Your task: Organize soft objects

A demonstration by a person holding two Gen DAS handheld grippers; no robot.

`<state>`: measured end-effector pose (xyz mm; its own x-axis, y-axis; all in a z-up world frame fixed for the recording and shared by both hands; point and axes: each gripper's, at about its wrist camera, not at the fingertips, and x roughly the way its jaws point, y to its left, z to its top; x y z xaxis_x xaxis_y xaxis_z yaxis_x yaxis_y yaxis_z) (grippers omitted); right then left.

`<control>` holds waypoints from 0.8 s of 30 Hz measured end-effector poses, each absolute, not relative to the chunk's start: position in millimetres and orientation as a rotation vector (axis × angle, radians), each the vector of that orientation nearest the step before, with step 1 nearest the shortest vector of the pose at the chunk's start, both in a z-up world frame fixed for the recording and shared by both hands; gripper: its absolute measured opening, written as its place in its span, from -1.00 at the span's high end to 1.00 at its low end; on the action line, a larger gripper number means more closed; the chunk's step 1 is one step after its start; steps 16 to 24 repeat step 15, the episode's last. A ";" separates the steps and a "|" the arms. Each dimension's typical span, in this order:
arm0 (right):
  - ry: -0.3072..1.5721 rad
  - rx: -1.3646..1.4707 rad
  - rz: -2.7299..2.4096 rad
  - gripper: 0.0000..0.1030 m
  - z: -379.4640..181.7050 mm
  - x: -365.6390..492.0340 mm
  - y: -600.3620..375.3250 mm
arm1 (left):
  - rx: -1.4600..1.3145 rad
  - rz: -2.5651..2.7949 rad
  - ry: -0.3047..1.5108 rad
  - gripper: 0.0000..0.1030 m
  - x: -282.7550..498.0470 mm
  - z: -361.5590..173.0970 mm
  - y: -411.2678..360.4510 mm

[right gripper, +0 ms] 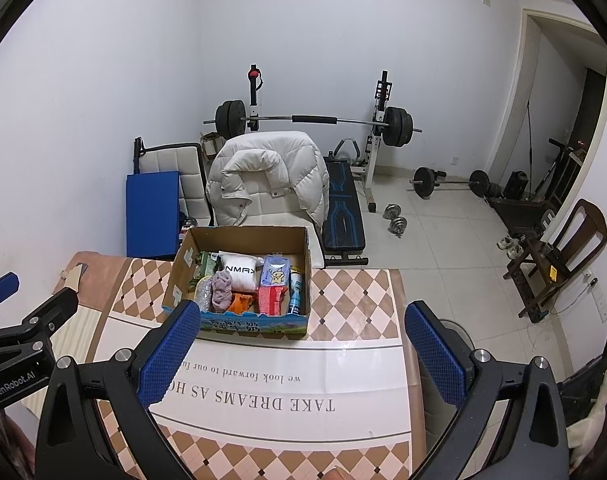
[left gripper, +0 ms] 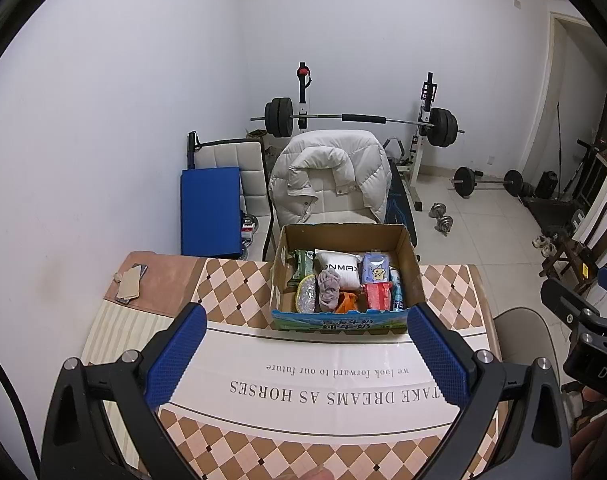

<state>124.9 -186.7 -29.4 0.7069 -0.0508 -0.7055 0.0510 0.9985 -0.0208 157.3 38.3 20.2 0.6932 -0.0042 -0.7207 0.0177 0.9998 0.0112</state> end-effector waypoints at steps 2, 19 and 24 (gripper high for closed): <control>0.783 0.000 -0.057 -1.00 -29.6 124.7 -186.8 | 0.014 -0.012 0.803 -1.00 158.3 21.0 39.0; 0.787 -0.003 -0.051 -1.00 -28.7 126.5 -183.5 | 0.003 -0.007 0.795 -1.00 157.2 19.1 41.7; 0.787 -0.003 -0.051 -1.00 -28.7 126.5 -183.5 | 0.003 -0.007 0.795 -1.00 157.2 19.1 41.7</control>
